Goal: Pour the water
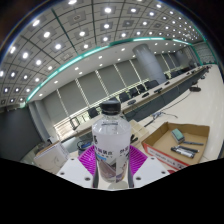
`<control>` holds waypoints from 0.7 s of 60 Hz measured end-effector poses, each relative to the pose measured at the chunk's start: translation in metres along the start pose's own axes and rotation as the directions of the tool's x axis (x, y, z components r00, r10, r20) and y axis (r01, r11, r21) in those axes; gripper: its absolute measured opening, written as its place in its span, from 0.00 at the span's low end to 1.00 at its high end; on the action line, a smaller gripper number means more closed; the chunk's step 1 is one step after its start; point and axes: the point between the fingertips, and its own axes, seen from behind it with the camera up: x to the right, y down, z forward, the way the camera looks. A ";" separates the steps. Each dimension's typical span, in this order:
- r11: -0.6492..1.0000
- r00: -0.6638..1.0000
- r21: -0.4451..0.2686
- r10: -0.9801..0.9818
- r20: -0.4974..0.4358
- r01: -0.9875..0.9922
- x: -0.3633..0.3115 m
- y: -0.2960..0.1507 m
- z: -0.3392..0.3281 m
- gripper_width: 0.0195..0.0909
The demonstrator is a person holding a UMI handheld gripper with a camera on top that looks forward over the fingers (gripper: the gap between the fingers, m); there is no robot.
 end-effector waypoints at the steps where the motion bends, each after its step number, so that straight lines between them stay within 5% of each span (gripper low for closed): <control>1: 0.999 0.999 0.003 -0.039 -0.017 0.039 0.008 -0.002 0.000 0.29; 14: 0.948 0.933 -0.061 -0.317 -0.170 0.311 0.105 0.018 0.003 0.29; 42: 0.934 0.905 -0.140 -0.355 -0.233 0.330 0.184 0.097 0.009 0.35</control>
